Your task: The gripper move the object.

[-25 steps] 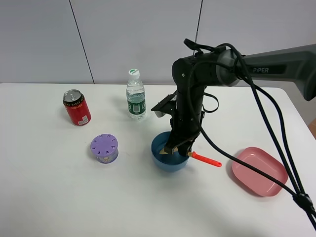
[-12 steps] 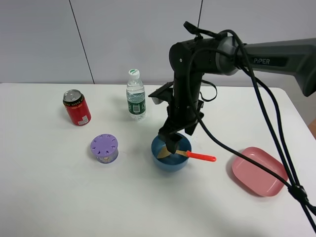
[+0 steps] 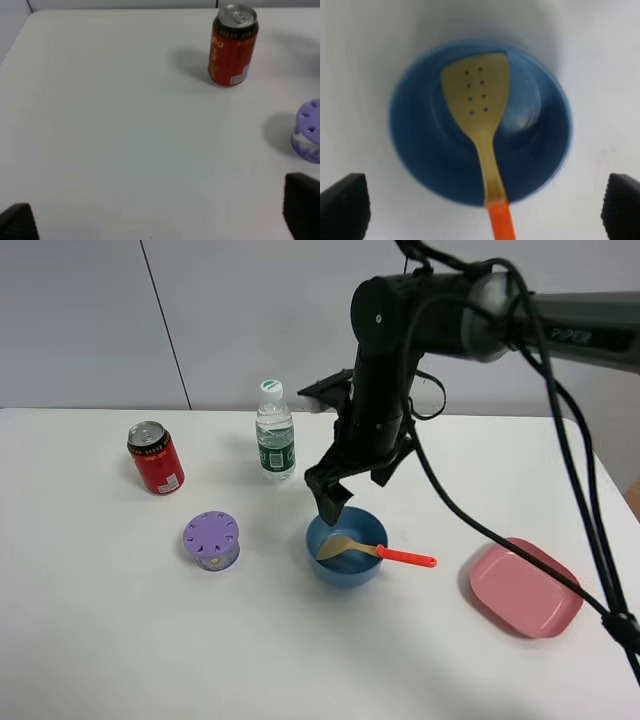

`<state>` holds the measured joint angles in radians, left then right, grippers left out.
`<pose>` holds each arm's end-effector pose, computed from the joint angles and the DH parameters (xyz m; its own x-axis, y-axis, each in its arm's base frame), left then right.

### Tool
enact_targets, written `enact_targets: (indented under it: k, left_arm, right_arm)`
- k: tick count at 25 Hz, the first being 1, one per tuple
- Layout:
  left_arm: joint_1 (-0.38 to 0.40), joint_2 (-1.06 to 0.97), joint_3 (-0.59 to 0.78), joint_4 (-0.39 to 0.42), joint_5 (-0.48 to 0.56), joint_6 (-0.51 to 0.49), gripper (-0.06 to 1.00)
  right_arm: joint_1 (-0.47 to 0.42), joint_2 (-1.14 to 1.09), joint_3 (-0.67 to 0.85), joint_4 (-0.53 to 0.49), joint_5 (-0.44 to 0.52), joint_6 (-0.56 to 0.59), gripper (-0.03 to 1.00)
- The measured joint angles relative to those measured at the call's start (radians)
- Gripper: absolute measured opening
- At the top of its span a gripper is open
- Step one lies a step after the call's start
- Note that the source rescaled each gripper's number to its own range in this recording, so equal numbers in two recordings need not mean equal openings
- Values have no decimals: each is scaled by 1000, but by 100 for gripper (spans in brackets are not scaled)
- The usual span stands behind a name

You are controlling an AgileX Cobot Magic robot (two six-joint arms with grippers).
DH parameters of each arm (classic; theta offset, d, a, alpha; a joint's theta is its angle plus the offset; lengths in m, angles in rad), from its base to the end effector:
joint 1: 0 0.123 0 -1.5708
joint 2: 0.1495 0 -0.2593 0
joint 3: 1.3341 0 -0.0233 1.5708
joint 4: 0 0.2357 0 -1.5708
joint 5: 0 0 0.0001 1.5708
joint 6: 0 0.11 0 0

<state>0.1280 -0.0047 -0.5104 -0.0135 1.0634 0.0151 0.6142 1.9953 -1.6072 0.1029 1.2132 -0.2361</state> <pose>0.0229 0.0016 0.2641 -0.4422 -0.0483 -0.8956 -0.1134 0.9935 0.0024 0.3037 0.2271 0.1838 -0.6847 -0.7248 -0.0763 -0.7288 0.6798 0.0825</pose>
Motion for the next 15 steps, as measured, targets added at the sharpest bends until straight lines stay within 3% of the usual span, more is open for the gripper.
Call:
enact_targets:
  k: [7, 15]
  left_arm:
    - [0, 0, 0, 0, 0, 0, 100]
    - [0, 0, 0, 0, 0, 0, 100]
  right_arm:
    - [-48, -211, 0, -43, 2, 54, 91]
    - [-342, -359, 0, -75, 4, 71, 91]
